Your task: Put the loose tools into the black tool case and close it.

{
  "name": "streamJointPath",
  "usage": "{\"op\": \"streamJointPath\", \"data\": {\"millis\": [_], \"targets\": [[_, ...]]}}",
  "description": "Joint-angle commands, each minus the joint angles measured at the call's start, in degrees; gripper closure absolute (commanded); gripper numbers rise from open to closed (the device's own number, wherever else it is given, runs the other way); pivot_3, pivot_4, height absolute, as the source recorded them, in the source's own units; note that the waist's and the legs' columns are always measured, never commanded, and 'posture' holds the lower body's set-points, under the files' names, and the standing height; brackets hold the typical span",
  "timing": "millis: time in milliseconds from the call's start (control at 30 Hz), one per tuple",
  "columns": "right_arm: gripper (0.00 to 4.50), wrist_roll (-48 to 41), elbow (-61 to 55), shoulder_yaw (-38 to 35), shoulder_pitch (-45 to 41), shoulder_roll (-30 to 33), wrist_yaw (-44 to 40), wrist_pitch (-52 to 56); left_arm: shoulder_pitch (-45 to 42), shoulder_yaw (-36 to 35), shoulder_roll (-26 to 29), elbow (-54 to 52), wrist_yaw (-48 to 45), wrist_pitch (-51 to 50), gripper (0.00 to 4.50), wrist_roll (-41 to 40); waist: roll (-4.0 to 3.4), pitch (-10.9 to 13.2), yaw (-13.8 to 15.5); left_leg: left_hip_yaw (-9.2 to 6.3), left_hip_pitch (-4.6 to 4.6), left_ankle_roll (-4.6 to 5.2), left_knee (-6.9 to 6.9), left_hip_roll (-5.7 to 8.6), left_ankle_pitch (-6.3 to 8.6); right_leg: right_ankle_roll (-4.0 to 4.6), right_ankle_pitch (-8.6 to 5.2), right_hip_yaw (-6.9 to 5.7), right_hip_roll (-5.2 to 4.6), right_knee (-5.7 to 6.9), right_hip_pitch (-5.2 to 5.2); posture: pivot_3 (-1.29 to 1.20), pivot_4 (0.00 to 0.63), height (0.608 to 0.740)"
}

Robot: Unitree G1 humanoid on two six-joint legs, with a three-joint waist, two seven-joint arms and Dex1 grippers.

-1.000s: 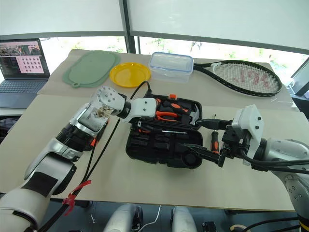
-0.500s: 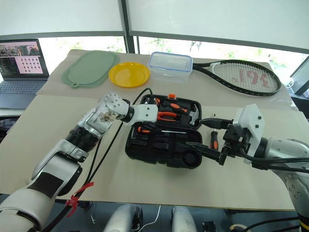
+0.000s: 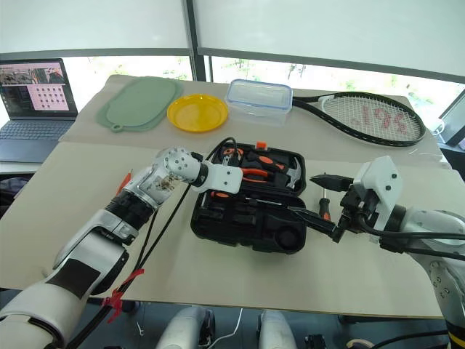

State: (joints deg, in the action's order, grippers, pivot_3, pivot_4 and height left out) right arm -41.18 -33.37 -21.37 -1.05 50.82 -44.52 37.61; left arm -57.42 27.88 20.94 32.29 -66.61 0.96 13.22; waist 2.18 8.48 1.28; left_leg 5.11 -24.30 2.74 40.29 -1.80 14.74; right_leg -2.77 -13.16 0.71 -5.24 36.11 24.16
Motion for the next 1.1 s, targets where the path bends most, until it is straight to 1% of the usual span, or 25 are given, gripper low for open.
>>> {"op": "streamJointPath", "data": {"millis": [33,67,133,167,200,233,267,333,400,467,500,567,667,767,867,1000,1100], "targets": [[0.0,1.3,-2.0,-4.0,2.9,-1.4,3.4,-0.2,0.5,-9.6,0.4,-7.0,-1.8,-10.2,4.41,-10.1,0.0,0.0,-0.2,0.0,-0.04,0.0,0.0,-0.02,0.0,0.0,0.0,0.01,0.0,0.02,0.05,0.0,0.15,0.738],[0.0,1.5,-2.4,-4.9,4.3,-2.0,4.3,0.1,1.1,-11.7,1.1,-9.2,-2.4,-13.2,4.17,-12.5,0.0,0.0,-0.3,-0.01,-0.08,0.0,0.0,-0.05,0.0,0.0,0.0,0.0,0.0,0.01,0.08,0.0,0.15,0.738],[0.0,1.4,-3.0,-6.2,6.8,-2.7,4.8,0.5,2.4,-13.6,2.9,-13.1,-3.8,-17.5,3.65,-15.0,-0.01,0.0,-0.5,-0.01,-0.12,0.0,0.0,-0.06,0.0,0.0,0.0,0.0,-0.01,0.02,0.1,0.0,0.15,0.738],[0.0,1.9,-2.8,-7.2,9.2,-3.5,5.0,0.3,5.6,-14.4,5.8,-18.0,-5.5,-18.7,3.3,-16.3,-0.02,0.0,-0.6,0.0,-0.1,0.0,0.01,-0.05,0.0,-0.01,0.0,0.01,-0.02,0.02,0.09,0.0,0.15,0.738],[0.0,2.3,-2.0,-8.5,11.1,-4.7,6.3,0.7,9.1,-16.3,8.0,-23.7,-5.7,-22.4,3.03,-18.4,-0.06,0.0,-0.6,-0.01,-0.07,0.0,-0.01,-0.05,0.0,-0.01,0.0,0.01,-0.01,0.0,0.06,0.0,0.15,0.738],[0.0,2.6,-1.5,-9.4,12.5,-5.6,7.2,1.0,11.6,-17.6,9.6,-28.0,-5.7,-25.3,2.65,-20.0,-0.19,-0.1,-0.8,0.0,0.0,0.0,-0.06,-0.07,0.0,-0.01,0.0,0.02,0.0,-0.02,0.01,0.0,0.15,0.738],[0.0,2.2,-1.4,-11.5,14.5,-6.8,8.4,1.8,14.4,-20.1,10.9,-33.0,-5.3,-29.4,2.25,-23.3,-0.27,-0.2,-1.0,0.05,0.12,-0.01,-0.11,-0.11,0.0,0.0,-0.01,0.09,0.02,-0.02,-0.04,0.0,0.15,0.738],[0.0,0.6,-2.7,-15.1,18.8,-8.6,8.5,2.7,17.4,-24.4,13.4,-39.9,-6.0,-38.4,1.61,-30.5,-0.34,-0.1,-0.9,0.06,0.1,-0.02,-0.15,-0.12,-0.01,0.0,-0.02,0.12,-0.01,0.0,0.0,0.0,0.15,0.738],[0.0,0.3,-3.7,-16.0,21.8,-9.9,8.5,2.6,18.3,-27.4,13.9,-43.6,-4.3,-46.8,0.93,-36.2,-0.34,-0.1,-0.4,0.02,0.0,-0.02,-0.09,-0.13,-0.01,0.0,-0.02,0.03,-0.02,0.03,0.04,0.0,0.15,0.738],[0.0,1.5,-3.6,-14.2,23.1,-11.6,9.9,2.5,19.2,-30.6,12.7,-47.1,-1.3,-52.6,0.19,-41.8,-0.33,-0.1,-0.2,-0.07,0.04,-0.01,0.06,-0.12,-0.02,-0.03,-0.01,-0.02,-0.03,0.06,-0.09,0.0,0.15,0.738],[0.0,1.8,-3.4,-13.3,23.1,-12.3,10.7,2.6,19.7,-31.8,12.2,-48.8,-0.2,-54.4,0.04,-43.9,-0.33,-0.1,-0.3,-0.09,0.1,0.03,0.06,-0.11,-0.05,-0.06,0.01,-0.01,-0.04,0.04,-0.18,0.0,0.15,0.738],[0.0,2.0,-3.0,-10.5,21.6,-14.0,12.7,3.2,21.3,-32.9,11.9,-52.5,0.9,-55.5,0.04,-47.2,-0.34,-0.1,-0.6,-0.07,0.24,0.04,0.06,-0.1,-0.05,-0.06,0.02,0.05,-0.04,0.01,-0.31,0.0,0.15,0.738],[0.0,2.9,-2.1,-7.1,19.5,-15.0,14.4,3.5,22.6,-32.9,12.7,-55.4,2.3,-56.5,0.04,-50.3,-0.37,-0.2,-0.9,-0.03,0.37,0.01,-0.03,-0.08,-0.06,0.0,-0.01,0.13,0.0,0.06,-0.32,0.0,0.15,0.738],[0.0,6.9,1.5,-1.6,14.1,-16.2,18.4,3.1,24.2,-31.2,14.4,-56.9,3.8,-53.8,0.04,-49.0,-0.37,-0.2,-1.2,-0.02,0.43,-0.06,-0.15,-0.05,-0.1,0.07,-0.02,0.17,0.07,0.07,-0.29,0.0,0.15,0.738],[0.0,11.3,6.3,2.3,9.0,-17.3,21.8,2.4,24.6,-30.6,15.1,-57.3,5.6,-52.5,0.04,-48.8,-0.37,-0.2,-1.3,0.01,0.48,-0.1,-0.22,0.04,-0.13,0.08,-0.01,0.2,0.07,0.06,-0.29,0.0,0.15,0.738],[0.0,13.1,9.9,6.1,6.4,-18.5,20.9,1.7,25.1,-30.2,15.8,-58.4,6.9,-52.5,0.04,-50.4,-0.37,-0.2,-0.7,0.02,0.46,-0.1,-0.34,0.07,-0.13,0.09,-0.03,0.19,0.05,0.02,-0.24,0.0,0.15,0.738],[0.0,15.0,13.5,8.9,3.3,-19.7,21.1,1.0,25.7,-29.9,16.3,-58.6,7.6,-51.6,0.04,-50.4,-0.37,-0.2,-0.8,0.07,0.45,-0.1,-0.39,0.07,-0.13,0.09,-0.03,0.21,0.04,-0.01,-0.21,0.0,0.15,0.738]]}}
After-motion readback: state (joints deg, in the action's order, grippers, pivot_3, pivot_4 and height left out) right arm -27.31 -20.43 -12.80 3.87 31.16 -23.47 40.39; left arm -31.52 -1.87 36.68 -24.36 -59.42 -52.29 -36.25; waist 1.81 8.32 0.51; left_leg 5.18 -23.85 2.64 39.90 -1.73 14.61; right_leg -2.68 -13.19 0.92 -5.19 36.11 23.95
